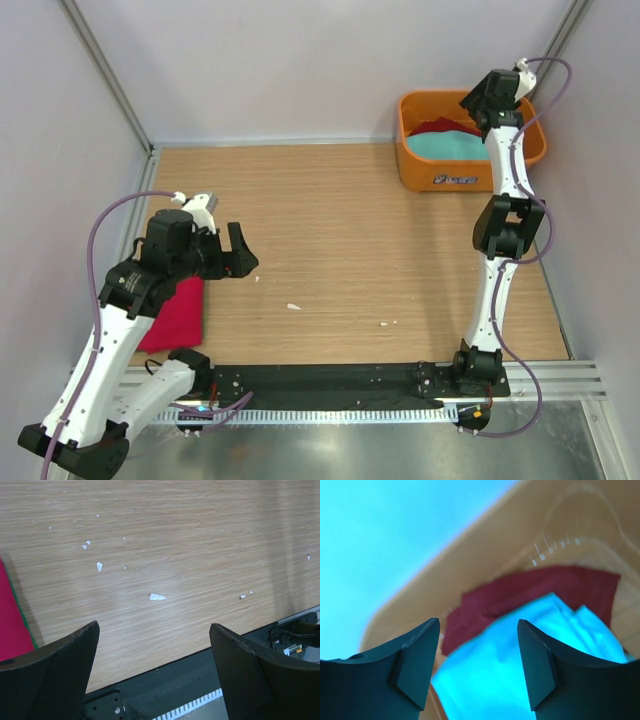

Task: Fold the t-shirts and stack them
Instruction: Grab the tshirt from the pile

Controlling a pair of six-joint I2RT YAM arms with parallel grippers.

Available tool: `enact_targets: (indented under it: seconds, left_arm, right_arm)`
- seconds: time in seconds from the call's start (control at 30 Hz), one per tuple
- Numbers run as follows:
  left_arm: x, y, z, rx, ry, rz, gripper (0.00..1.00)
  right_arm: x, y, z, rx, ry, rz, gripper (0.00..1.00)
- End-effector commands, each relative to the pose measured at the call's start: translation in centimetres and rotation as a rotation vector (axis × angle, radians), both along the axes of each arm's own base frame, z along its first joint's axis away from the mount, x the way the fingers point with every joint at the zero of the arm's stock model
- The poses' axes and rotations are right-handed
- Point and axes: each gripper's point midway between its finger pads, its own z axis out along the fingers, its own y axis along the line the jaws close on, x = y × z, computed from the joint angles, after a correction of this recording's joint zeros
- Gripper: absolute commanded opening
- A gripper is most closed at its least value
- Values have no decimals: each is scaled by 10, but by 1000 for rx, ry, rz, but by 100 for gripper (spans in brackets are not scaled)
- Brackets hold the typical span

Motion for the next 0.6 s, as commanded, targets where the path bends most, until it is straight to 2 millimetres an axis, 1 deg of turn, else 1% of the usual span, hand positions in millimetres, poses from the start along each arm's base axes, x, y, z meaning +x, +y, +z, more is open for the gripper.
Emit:
enact_targets:
  seconds: [0.0,0.03,0.07,0.1,0.13,0.17,0.2,0.27,0.3,0.4,0.43,0.47,0.5,0.53,0.57]
  left_arm:
    - [1,-4,14,-26,-41,-18,92]
    - [1,-4,12,-24,-38,-16,92]
    - [1,-4,12,-23,-35,-16,92]
    - [2,-5,11,-25,-36,-19,92]
    - [2,-5,11,-25,-36,-19,92]
    - [2,-6,11,-26,-34,-21,92]
    - [3,-6,11,-26,-36,-20,92]
    - [3,-6,10,-24,-35,-21,92]
    - [2,-5,10,-21,-33,-21,92]
    - [2,-3,9,-9,-30,-15,93]
    - [2,-2,9,-5,-32,-14,93]
    - [2,-2,9,-3,-31,-12,93]
    - [2,-1,8,0,-27,-11,93]
    - [2,-1,8,2,-28,-11,93]
    - [2,-2,9,-1,-29,-13,93]
  right_arm:
    - [-27,19,-36,43,173,30,70]
    - [-28,26,-43,32,198,40,72]
    - [-30,27,-48,6,223,50,73]
    - [-33,31,-62,-14,267,52,73]
    - [-32,34,-66,-25,280,63,74]
    - [-32,41,-72,-42,297,81,74]
    - [-31,42,-83,-50,324,76,73]
    - [-31,46,-94,-70,347,79,72]
    - [-29,47,-106,-73,363,78,71]
    - [-25,51,-119,-70,369,82,68]
    - [-23,50,-131,-68,384,83,66]
    - [-21,49,-133,-69,380,81,59]
    - [-18,49,-134,-73,374,81,55]
    - [-16,48,-139,-79,374,79,48]
    - [-14,46,-139,-79,366,74,27]
